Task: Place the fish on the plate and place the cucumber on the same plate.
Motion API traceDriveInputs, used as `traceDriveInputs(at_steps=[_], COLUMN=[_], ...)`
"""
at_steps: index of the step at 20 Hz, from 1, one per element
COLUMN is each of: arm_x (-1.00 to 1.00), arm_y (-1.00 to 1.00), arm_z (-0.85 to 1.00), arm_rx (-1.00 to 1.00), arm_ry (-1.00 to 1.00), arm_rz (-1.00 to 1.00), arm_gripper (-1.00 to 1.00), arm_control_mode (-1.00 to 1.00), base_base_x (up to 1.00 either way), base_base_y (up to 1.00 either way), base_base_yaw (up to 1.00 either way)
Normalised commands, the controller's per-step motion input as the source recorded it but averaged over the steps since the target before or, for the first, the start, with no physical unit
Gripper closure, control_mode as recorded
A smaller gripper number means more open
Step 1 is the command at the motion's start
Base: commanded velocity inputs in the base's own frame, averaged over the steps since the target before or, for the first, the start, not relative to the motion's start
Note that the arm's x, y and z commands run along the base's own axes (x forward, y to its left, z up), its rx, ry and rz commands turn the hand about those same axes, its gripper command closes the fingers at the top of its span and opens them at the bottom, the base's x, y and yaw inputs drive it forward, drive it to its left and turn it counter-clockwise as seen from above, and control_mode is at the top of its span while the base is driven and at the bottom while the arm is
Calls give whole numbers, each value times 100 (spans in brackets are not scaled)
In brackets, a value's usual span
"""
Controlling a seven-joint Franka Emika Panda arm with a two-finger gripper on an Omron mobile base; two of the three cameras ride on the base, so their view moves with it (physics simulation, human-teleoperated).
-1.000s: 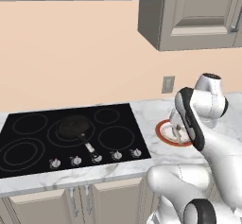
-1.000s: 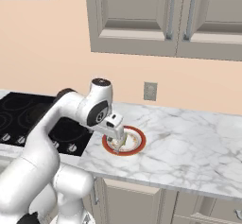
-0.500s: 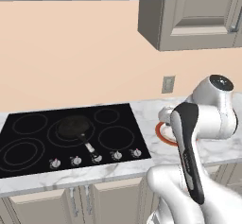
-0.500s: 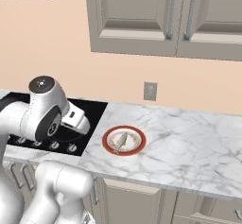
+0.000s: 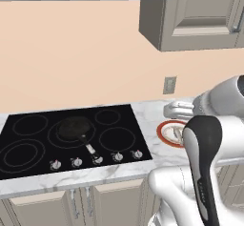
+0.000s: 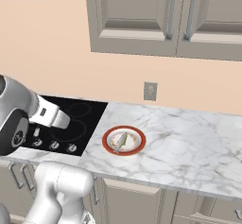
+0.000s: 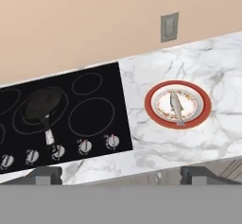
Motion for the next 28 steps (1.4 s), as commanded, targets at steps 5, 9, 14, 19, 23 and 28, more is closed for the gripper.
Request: traceDriveInputs(at_steps=[5,9,14,19,23,28], arm_x=[-41,0,-10,-12,0,0], arm_y=[0,0,0,0,0,0], arm_z=[26,0,0,0,0,0], arm_rx=[-6,0,0,0,0,0], arm_ry=[-1,0,0,-2,0,0], arm_rz=[0,0,0,0,0,0], arm_gripper=[-100,-100,-100,-100,-100,-100], arm_control_mode=[-100,-100,-100,100,100,100], base_base_x=[0,0,0,-71,-28,1], base_base_y=[0,0,0,60,100,100], base_base_yaw=[0,0,0,5,10,0])
